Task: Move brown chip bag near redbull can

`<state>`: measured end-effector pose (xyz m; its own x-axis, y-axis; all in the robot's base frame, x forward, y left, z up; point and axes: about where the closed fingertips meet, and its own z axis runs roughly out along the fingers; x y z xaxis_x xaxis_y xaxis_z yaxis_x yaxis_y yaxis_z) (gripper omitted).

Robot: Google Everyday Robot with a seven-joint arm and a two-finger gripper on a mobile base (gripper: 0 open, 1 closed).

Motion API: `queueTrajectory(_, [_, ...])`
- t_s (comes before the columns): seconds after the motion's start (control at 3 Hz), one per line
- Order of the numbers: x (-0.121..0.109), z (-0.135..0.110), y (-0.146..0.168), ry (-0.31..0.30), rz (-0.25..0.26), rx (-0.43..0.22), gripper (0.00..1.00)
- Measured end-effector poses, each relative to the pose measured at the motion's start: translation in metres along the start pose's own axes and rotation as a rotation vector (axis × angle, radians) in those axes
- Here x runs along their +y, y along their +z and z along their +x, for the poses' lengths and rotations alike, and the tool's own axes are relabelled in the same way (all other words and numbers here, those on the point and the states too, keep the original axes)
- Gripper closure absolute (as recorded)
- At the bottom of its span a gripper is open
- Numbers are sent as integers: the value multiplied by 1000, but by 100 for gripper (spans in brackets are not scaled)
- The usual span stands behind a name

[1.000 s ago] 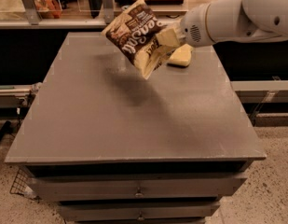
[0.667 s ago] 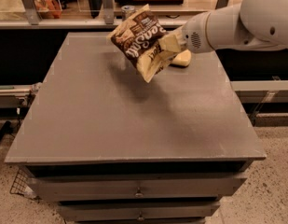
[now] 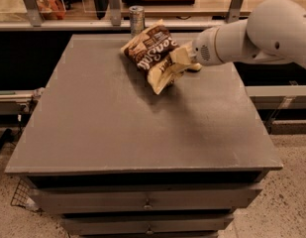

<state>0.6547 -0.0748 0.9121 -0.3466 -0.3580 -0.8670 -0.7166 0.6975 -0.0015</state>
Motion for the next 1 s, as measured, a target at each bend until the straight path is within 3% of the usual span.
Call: queueTrajectory(1.0, [-1, 18, 20, 38, -23, 43, 8])
